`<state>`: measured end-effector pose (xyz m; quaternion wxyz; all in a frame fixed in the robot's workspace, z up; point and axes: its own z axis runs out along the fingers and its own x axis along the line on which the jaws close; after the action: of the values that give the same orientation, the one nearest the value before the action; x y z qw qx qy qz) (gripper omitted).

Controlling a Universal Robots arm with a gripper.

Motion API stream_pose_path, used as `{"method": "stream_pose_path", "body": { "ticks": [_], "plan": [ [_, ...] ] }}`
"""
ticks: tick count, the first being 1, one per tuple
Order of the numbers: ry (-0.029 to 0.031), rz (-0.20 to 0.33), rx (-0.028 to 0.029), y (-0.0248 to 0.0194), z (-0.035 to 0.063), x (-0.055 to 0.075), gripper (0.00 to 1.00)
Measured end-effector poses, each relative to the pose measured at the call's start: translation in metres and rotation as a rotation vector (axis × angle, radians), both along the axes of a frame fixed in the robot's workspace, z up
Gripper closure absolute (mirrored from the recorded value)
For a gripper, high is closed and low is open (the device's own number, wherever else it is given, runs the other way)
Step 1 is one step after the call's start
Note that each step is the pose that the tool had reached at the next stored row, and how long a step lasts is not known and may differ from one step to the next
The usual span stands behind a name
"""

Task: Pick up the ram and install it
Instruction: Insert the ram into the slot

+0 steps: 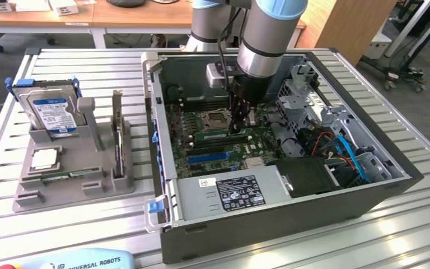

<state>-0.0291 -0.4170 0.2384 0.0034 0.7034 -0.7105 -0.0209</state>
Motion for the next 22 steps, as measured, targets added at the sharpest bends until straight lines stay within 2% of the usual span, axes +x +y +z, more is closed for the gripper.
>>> {"method": "stream_pose_path", "body": {
  "ticks": [22],
  "plan": [
    [0.0001,0.0,-0.0001,0.0,-0.0056,0.0003,0.89]
  ]
}}
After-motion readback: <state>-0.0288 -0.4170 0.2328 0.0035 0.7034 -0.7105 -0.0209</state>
